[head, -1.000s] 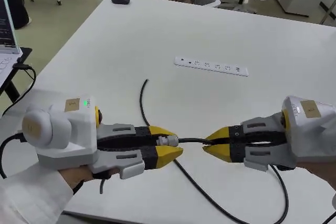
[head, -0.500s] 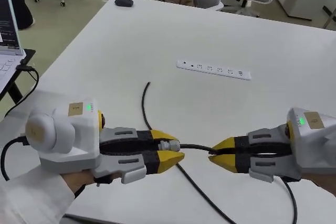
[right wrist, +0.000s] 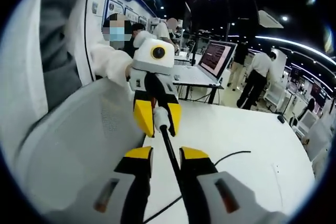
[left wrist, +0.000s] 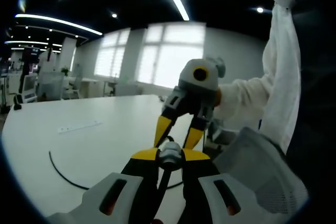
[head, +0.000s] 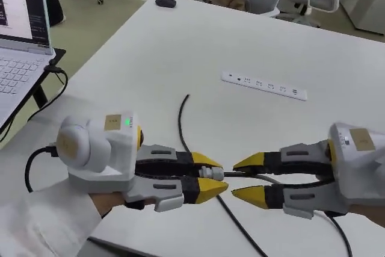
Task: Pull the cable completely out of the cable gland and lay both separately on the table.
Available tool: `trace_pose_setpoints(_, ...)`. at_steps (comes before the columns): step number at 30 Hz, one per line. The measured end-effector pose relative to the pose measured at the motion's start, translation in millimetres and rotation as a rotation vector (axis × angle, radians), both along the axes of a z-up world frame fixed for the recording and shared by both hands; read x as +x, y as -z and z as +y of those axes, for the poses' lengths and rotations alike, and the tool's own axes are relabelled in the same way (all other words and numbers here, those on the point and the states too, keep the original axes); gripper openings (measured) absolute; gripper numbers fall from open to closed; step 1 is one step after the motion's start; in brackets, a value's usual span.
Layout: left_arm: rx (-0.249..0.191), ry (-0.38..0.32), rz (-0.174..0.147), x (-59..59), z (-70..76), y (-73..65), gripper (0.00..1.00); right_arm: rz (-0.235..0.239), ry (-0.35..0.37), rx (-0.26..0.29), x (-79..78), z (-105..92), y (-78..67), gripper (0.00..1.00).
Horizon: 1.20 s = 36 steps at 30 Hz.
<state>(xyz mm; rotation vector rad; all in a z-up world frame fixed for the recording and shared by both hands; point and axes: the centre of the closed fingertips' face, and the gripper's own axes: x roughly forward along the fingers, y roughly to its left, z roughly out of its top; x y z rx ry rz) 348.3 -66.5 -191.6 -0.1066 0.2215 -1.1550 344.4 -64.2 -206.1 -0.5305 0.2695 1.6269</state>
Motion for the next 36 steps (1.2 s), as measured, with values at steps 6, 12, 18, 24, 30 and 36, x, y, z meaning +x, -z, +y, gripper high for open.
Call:
trace_pose_setpoints(6, 0.006, 0.011, 0.002, -2.4, -1.9, 1.1, 0.17, -0.021, -0.031, -0.026, 1.7, 7.0, 7.5, 0.06)
trace_pose_setpoints(12, -0.001, 0.020, 0.002, -3.6, -3.3, 0.6, 0.17, -0.030, -0.052, -0.016, -3.8, 2.4, 7.6, 0.02)
trace_pose_setpoints(18, -0.021, 0.018, 0.011, -2.8, -2.1, -1.5, 0.17, -0.025, -0.023, 0.005, -2.4, -3.5, 4.3, 0.02)
trace_pose_setpoints(24, -0.081, -0.017, 0.025, 2.8, 4.2, -9.9, 0.17, -0.002, 0.038, 0.061, 5.2, -15.0, -6.3, 0.02)
trace_pose_setpoints(30, -0.085, -0.014, 0.015, 1.2, 2.4, -13.0, 0.17, 0.004, 0.037, 0.061, 0.1, -12.3, -10.7, 0.02)
trace_pose_setpoints(36, -0.072, -0.006, 0.016, 0.2, 0.4, -10.7, 0.17, 0.028, 0.049, 0.077, -2.5, -12.7, -7.9, 0.02)
